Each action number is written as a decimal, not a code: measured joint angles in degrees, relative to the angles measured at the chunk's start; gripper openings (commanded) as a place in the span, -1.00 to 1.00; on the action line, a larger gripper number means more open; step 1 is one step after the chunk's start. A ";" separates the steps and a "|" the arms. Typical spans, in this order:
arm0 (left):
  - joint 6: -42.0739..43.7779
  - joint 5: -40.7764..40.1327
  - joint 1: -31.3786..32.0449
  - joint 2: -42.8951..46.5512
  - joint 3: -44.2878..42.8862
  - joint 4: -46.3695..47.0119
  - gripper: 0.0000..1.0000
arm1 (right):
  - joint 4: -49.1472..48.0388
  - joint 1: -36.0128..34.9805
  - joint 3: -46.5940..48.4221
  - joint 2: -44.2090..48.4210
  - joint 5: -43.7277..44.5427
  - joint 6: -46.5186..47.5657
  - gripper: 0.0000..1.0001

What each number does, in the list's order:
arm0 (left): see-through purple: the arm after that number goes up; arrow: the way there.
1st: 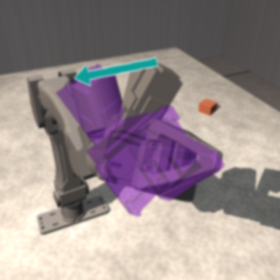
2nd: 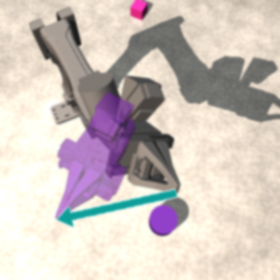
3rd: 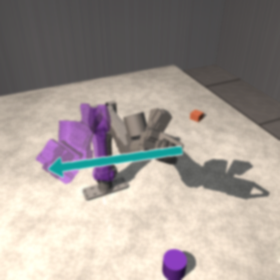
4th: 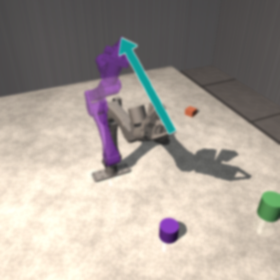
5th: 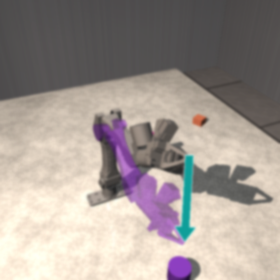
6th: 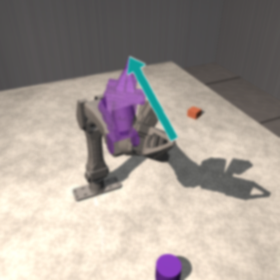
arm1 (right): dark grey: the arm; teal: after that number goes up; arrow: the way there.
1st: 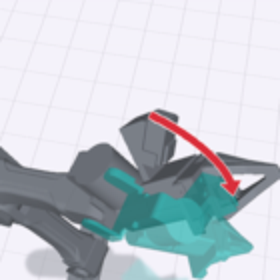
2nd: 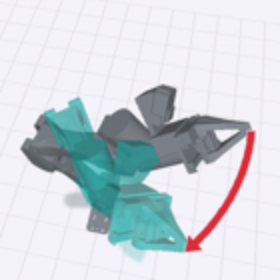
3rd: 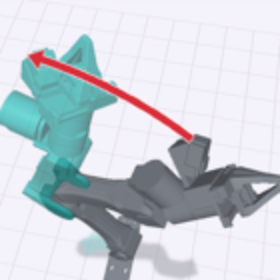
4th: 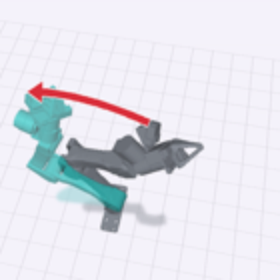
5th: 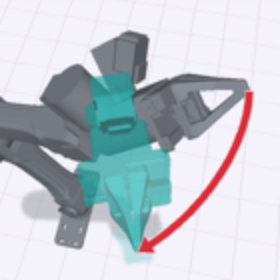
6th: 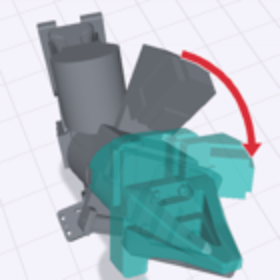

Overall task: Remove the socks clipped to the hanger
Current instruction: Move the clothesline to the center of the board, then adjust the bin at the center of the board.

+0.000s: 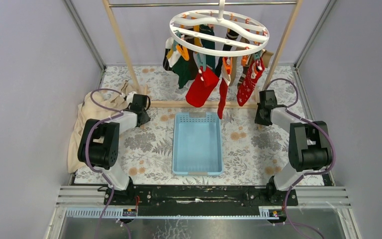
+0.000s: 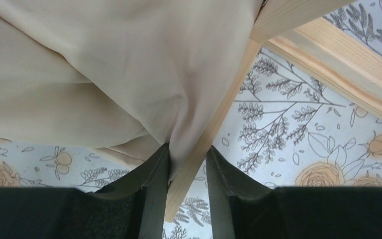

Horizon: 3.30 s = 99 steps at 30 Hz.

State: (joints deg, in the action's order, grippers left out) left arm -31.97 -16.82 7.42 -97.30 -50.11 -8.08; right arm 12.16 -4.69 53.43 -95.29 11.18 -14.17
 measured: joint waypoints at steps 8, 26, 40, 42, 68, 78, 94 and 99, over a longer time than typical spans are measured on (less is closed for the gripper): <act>-2.12 -0.13 1.11 3.74 4.31 0.74 -0.04 | 0.55 0.09 -4.20 4.31 0.35 -0.44 -0.66; -3.34 3.85 4.50 15.37 7.91 -4.39 0.97 | 6.29 -0.52 -4.55 25.27 -5.51 -5.81 0.22; -6.23 7.85 9.53 33.57 9.64 -10.10 0.97 | 12.83 -23.41 -4.83 37.05 -8.26 -14.71 0.13; -6.93 7.74 11.78 36.09 9.77 -11.10 0.98 | 12.87 -27.85 -5.55 37.24 -7.06 -16.28 0.14; -21.03 -10.73 48.96 27.45 1.79 -22.10 0.75 | 9.84 -46.31 -14.03 26.43 8.11 -20.63 -0.81; -32.35 -17.53 60.59 16.90 -4.00 -30.32 0.75 | 11.98 -46.34 -18.64 34.64 7.91 -20.90 -0.98; -27.91 -19.04 54.71 16.59 -5.40 -27.80 0.89 | 17.33 -46.34 -18.51 38.84 11.13 -28.74 -0.46; -21.88 -17.94 53.20 19.87 -5.60 -26.91 0.97 | 18.40 -46.56 -16.81 33.59 10.10 -30.27 0.06</act>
State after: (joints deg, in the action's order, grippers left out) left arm -53.84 -34.76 60.62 -77.43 -55.70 -34.98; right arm 30.57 -51.24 36.62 -61.69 21.28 -44.45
